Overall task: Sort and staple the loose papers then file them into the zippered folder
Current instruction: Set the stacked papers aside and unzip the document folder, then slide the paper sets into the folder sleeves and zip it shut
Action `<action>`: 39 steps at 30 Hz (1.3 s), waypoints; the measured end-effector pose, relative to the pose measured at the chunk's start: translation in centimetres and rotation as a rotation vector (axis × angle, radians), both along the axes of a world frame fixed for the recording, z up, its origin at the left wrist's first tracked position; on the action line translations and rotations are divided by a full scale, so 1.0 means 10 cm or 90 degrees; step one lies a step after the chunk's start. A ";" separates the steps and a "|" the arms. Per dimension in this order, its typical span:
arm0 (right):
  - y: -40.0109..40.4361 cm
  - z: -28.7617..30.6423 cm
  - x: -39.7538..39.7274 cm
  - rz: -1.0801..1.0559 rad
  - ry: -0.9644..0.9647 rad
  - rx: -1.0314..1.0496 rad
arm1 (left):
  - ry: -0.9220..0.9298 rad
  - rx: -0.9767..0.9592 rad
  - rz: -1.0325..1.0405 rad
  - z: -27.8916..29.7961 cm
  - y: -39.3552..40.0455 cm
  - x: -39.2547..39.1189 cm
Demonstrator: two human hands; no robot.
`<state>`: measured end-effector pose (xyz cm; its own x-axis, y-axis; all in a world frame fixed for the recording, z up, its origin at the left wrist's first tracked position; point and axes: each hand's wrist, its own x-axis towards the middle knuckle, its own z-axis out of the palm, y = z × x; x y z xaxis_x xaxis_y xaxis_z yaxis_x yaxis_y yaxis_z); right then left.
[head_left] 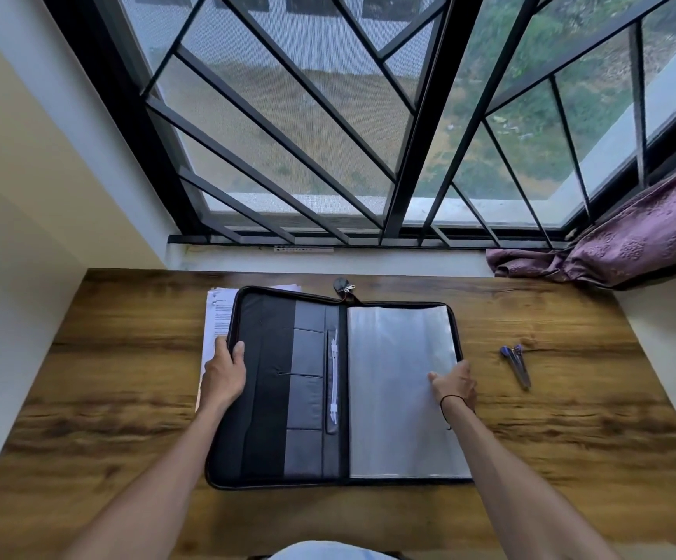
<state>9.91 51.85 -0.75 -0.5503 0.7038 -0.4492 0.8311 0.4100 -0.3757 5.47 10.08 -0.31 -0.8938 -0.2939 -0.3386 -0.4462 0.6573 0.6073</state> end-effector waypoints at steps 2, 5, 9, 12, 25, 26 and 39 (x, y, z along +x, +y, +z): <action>-0.02 -0.02 -0.01 0.000 0.000 0.014 | -0.005 -0.006 0.000 0.00 -0.01 0.00; -0.07 -0.04 0.00 0.012 -0.020 0.095 | 0.015 -0.029 0.003 0.02 0.03 0.02; -0.20 0.01 0.01 0.089 -0.030 0.219 | 0.078 0.063 0.036 0.12 0.08 0.01; -0.33 0.06 -0.02 0.156 0.009 0.254 | 0.041 0.263 0.170 0.05 -0.09 -0.11; -1.42 0.31 -0.19 0.447 0.357 0.070 | -0.052 0.100 0.297 -0.08 -0.41 -0.07; -1.46 0.32 -0.19 0.451 0.382 0.055 | -0.069 0.096 0.287 -0.08 -0.40 -0.06; -1.90 0.46 -0.03 0.416 0.513 -0.058 | -0.183 0.177 0.252 -0.01 -0.30 -0.11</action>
